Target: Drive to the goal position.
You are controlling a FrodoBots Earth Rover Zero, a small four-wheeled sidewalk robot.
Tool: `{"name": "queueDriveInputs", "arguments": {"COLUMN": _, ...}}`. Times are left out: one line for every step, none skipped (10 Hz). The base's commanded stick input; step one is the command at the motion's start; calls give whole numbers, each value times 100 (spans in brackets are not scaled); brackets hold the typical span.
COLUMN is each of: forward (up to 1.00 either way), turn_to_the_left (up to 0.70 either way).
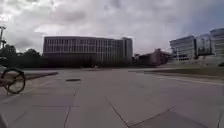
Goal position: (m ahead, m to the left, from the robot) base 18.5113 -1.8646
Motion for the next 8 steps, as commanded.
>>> {"name": "queueDriveInputs", "arguments": {"forward": 70, "turn_to_the_left": 0}}
{"name": "queueDriveInputs", "arguments": {"forward": 70, "turn_to_the_left": 0}}
{"name": "queueDriveInputs", "arguments": {"forward": 70, "turn_to_the_left": 0}}
{"name": "queueDriveInputs", "arguments": {"forward": 70, "turn_to_the_left": 0}}
{"name": "queueDriveInputs", "arguments": {"forward": 70, "turn_to_the_left": 0}}
{"name": "queueDriveInputs", "arguments": {"forward": 70, "turn_to_the_left": 0}}
{"name": "queueDriveInputs", "arguments": {"forward": 70, "turn_to_the_left": 0}}
{"name": "queueDriveInputs", "arguments": {"forward": 70, "turn_to_the_left": 0}}
